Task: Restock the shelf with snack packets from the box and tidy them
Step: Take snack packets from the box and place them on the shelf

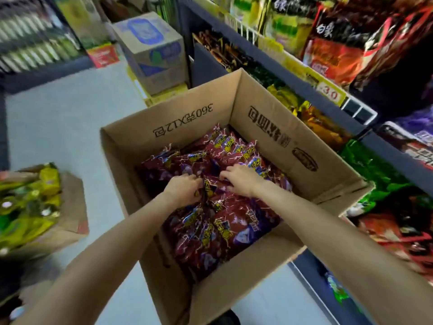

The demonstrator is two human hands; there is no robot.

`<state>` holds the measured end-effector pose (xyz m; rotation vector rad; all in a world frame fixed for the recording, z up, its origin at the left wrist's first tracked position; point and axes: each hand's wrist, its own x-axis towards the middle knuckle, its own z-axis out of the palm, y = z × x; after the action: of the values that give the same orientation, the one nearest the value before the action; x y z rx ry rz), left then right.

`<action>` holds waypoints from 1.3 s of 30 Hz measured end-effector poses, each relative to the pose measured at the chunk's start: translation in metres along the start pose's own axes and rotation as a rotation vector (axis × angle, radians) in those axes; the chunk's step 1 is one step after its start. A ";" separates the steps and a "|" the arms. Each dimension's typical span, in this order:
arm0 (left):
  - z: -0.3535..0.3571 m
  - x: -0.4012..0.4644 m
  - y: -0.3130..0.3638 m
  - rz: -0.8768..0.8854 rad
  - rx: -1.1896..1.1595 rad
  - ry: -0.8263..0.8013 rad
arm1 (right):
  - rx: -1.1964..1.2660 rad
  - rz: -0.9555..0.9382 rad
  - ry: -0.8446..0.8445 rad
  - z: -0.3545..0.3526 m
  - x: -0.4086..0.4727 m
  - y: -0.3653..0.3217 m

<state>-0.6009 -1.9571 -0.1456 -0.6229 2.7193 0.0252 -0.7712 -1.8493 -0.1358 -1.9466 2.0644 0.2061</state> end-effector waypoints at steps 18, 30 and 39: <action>-0.017 0.019 -0.010 0.120 -0.020 -0.170 | -0.106 0.061 -0.097 0.032 0.054 0.006; -0.106 -0.014 -0.003 0.229 -0.451 0.636 | 0.862 0.467 0.792 -0.091 -0.106 0.034; -0.201 -0.038 0.109 0.271 -0.589 0.742 | 1.035 0.745 1.260 -0.090 -0.284 0.046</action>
<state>-0.6819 -1.8615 0.0491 -0.4572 3.5208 0.8434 -0.8163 -1.6030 0.0332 -0.5166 2.4853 -1.9170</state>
